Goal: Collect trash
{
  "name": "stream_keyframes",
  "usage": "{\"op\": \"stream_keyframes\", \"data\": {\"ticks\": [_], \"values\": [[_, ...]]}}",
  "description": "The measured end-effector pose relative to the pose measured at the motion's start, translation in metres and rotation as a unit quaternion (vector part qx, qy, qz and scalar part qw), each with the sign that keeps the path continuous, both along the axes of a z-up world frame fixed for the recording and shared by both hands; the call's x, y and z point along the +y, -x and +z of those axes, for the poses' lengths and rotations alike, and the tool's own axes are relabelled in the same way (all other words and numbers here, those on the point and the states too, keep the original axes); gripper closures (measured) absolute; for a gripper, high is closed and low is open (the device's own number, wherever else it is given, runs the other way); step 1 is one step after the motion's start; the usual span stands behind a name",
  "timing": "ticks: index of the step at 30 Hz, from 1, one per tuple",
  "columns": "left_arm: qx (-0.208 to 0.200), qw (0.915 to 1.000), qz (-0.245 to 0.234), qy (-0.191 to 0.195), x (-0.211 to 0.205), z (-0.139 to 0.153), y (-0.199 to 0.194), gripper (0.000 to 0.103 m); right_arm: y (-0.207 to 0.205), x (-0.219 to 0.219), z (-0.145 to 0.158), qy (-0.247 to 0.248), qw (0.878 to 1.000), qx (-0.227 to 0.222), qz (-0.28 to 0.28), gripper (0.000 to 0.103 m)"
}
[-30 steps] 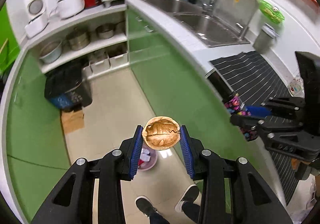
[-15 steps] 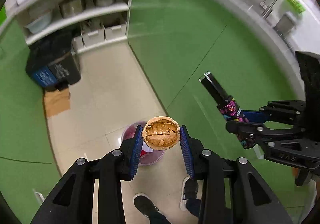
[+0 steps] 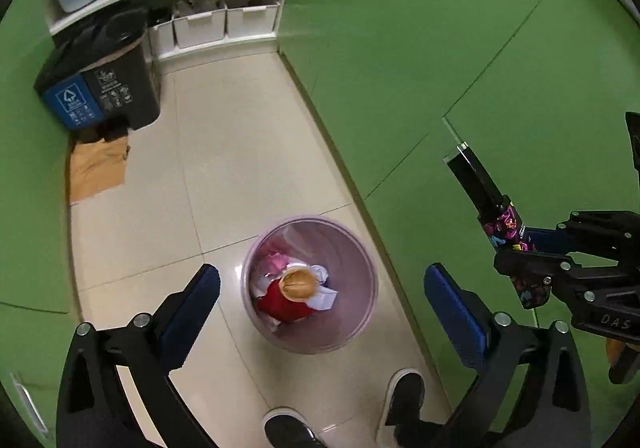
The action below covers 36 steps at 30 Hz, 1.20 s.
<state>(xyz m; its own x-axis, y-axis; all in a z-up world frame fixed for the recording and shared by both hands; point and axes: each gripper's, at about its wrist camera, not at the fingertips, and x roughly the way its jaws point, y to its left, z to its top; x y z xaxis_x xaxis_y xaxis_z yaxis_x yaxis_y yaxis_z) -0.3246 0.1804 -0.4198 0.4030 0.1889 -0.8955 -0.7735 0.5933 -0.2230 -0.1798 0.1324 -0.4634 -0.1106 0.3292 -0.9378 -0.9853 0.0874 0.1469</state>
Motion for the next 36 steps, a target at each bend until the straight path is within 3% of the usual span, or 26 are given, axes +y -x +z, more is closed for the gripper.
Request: {"op": "stream_keyframes", "data": {"ticks": [18, 19, 20, 21, 22, 30, 36], "values": [[-0.024, 0.9971, 0.070, -0.018, 0.015, 0.019, 0.056, 0.005, 0.021, 0.024, -0.039, 0.005, 0.999, 0.017, 0.048, 0.080], [-0.024, 0.9969, 0.073, -0.020, 0.016, 0.018, 0.059, 0.005, 0.021, 0.027, -0.041, 0.004, 0.999, 0.014, 0.048, 0.074], [-0.023, 0.9966, 0.076, -0.021, 0.018, 0.018, 0.061, 0.005, 0.021, 0.029, -0.042, 0.003, 0.999, 0.009, 0.047, 0.061], [-0.024, 0.9963, 0.079, -0.021, 0.019, 0.018, 0.063, 0.005, 0.021, 0.030, -0.043, -0.002, 0.999, 0.007, 0.044, 0.018], [-0.024, 0.9961, 0.082, -0.022, 0.018, 0.018, 0.064, 0.005, 0.020, 0.029, -0.041, -0.009, 0.999, 0.006, 0.042, 0.004], [-0.021, 0.9962, 0.082, -0.021, 0.011, 0.030, 0.064, 0.005, 0.011, 0.020, -0.027, 0.004, 1.000, -0.013, 0.009, 0.003], [-0.025, 0.9973, 0.065, -0.024, 0.001, 0.077, 0.055, 0.005, 0.013, 0.000, 0.034, -0.003, 1.000, -0.012, -0.010, 0.003]]}}
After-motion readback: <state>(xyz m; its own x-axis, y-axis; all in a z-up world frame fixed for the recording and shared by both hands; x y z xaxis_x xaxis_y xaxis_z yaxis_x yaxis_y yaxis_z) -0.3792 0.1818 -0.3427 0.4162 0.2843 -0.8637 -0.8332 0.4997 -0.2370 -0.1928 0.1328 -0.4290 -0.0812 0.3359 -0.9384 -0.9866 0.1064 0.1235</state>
